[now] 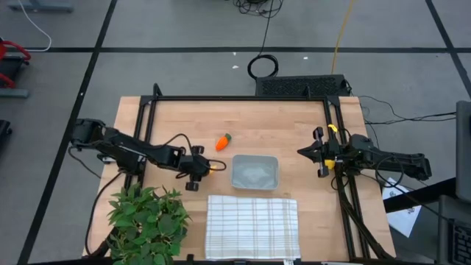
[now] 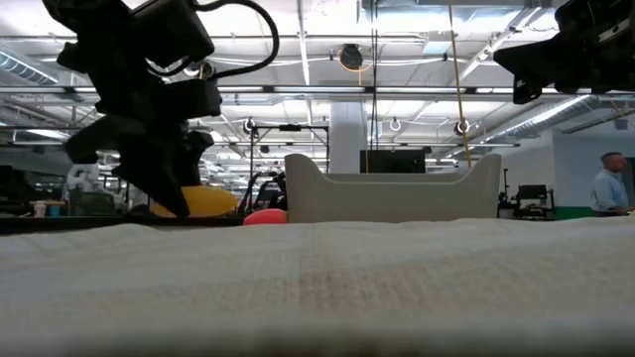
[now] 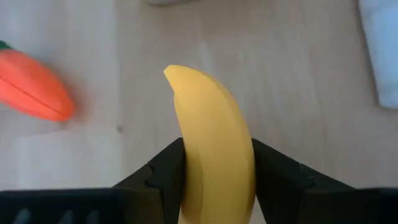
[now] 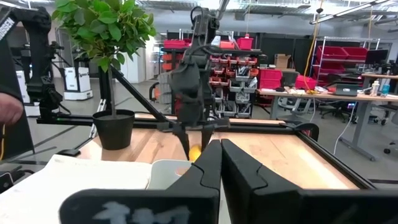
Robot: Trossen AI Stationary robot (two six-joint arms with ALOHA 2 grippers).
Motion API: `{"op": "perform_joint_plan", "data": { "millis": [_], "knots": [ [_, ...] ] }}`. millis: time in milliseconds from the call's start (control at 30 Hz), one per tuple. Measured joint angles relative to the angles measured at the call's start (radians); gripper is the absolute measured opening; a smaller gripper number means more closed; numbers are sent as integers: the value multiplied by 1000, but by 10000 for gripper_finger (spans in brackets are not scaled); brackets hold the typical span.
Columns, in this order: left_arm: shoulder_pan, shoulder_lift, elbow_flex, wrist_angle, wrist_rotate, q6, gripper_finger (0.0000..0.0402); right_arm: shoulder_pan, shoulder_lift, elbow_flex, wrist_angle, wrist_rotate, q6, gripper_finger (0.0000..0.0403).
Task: Pick and placing Produce into tupperware
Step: Put the banana into the gray bin
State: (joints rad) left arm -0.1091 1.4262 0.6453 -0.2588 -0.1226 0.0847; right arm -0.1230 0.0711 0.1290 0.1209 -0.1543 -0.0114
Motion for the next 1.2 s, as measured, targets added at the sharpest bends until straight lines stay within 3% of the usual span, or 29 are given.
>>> {"op": "perform_joint_plan", "data": {
  "millis": [300,500,833,1200],
  "knots": [
    [67,-166,-2,-15,-72,46,150,0,12,0,2,0,0,0],
    [127,-237,-1,93,-73,-11,145,0,17,0,2,0,-1,0],
    [162,-160,3,308,37,-62,147,0,19,0,2,0,-1,0],
    [161,-103,133,278,131,-14,152,0,20,0,2,0,-11,0]
  ]
}}
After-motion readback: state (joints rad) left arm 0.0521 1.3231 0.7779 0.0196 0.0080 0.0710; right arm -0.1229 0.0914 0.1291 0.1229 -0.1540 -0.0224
